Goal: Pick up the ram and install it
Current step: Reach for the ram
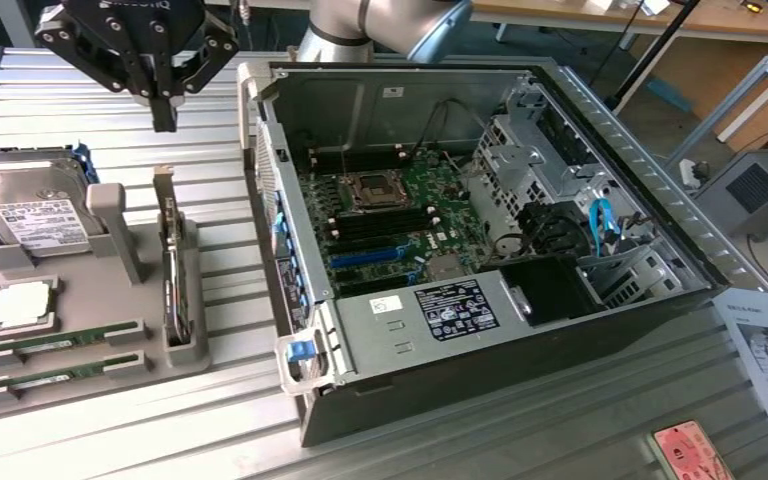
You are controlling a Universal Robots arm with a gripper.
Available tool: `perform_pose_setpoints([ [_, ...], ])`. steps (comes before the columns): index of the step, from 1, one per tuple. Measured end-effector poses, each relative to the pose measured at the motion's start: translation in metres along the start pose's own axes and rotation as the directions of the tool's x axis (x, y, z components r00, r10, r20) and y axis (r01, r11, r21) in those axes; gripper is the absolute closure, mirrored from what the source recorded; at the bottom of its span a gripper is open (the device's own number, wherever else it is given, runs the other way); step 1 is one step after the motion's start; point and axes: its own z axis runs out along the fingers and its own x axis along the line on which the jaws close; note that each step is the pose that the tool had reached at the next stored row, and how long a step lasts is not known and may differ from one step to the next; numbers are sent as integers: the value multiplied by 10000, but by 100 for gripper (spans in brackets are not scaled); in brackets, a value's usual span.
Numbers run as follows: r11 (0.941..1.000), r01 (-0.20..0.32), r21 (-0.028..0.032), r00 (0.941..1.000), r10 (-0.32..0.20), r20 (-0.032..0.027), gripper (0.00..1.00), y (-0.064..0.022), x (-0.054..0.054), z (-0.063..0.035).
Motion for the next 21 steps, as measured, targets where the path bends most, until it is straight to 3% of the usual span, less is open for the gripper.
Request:
perform_pose_setpoints([
  [21, 10000, 0, -2, 10000, 0, 7, 89, -64, 447, -13],
])
